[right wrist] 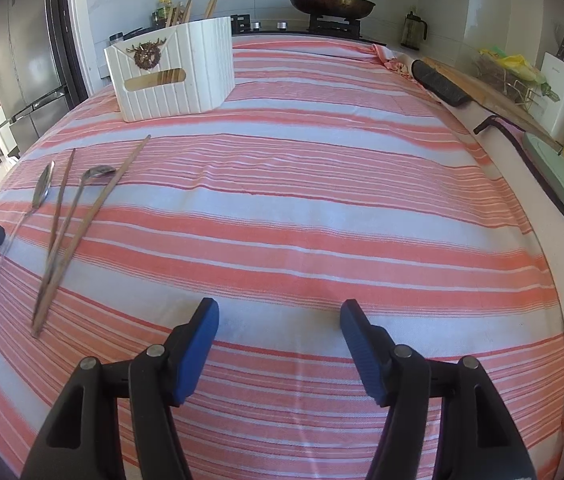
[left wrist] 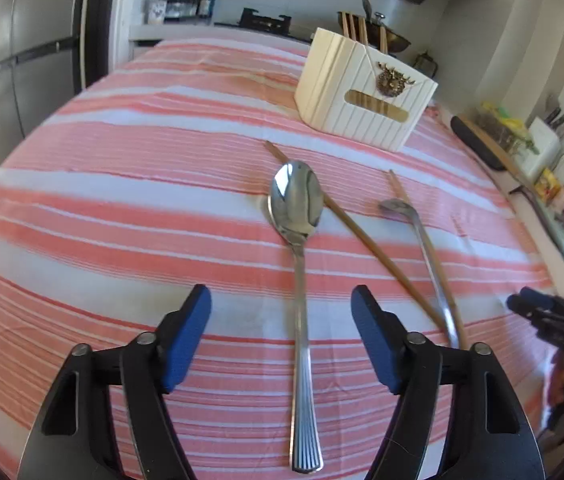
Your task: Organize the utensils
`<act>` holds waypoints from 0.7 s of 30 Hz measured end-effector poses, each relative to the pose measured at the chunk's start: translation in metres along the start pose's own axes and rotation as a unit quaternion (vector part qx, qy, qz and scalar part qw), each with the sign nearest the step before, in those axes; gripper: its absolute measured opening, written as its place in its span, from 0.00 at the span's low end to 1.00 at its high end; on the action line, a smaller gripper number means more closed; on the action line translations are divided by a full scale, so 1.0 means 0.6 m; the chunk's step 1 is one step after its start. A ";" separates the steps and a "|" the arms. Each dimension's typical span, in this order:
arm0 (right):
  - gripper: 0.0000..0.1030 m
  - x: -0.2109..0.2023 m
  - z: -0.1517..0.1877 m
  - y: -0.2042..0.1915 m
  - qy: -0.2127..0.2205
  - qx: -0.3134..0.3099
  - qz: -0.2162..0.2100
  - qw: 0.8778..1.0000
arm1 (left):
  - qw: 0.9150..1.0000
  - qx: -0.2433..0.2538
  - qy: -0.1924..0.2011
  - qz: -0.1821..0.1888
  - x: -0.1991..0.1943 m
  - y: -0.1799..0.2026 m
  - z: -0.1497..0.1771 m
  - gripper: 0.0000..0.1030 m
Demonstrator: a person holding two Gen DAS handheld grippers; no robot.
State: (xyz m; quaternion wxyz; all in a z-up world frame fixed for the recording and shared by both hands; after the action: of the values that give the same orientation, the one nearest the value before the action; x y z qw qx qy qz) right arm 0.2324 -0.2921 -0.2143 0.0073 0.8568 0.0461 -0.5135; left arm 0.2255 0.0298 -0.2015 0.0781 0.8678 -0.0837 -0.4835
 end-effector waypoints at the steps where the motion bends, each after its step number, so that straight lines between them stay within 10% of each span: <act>1: 0.63 -0.005 -0.007 -0.015 0.001 -0.001 -0.023 1.000 | 1.000 0.005 -0.003 -0.009 0.003 0.002 0.001 0.75; 8: 0.62 0.011 -0.079 -0.148 -0.011 -0.049 -0.094 0.994 | 0.999 0.011 -0.013 -0.033 0.014 0.001 0.005 0.77; 15: 0.61 0.056 -0.097 -0.207 -0.024 -0.096 -0.022 0.995 | 0.997 0.039 -0.025 -0.065 0.022 0.021 0.007 0.83; 21: 0.09 0.037 -0.079 -0.179 -0.009 -0.097 0.001 0.995 | 0.996 0.043 -0.028 -0.072 0.021 0.021 0.009 0.85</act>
State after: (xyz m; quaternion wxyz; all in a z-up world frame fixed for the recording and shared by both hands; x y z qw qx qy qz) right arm 0.2751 -0.1810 -0.2076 0.0912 0.8473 0.0941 -0.5147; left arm 0.2265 0.0141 -0.2122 0.0033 0.8604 -0.0443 -0.5077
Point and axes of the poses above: each gripper's, at about its wrist camera, not at the fingertips, and x roughly the way its jaws point, y to its right, z to its underside, the point moved 1 cm from there along x, roughly the way its jaws point, and after that the axes turned 10 degrees about -y, right-handed, at the moved point
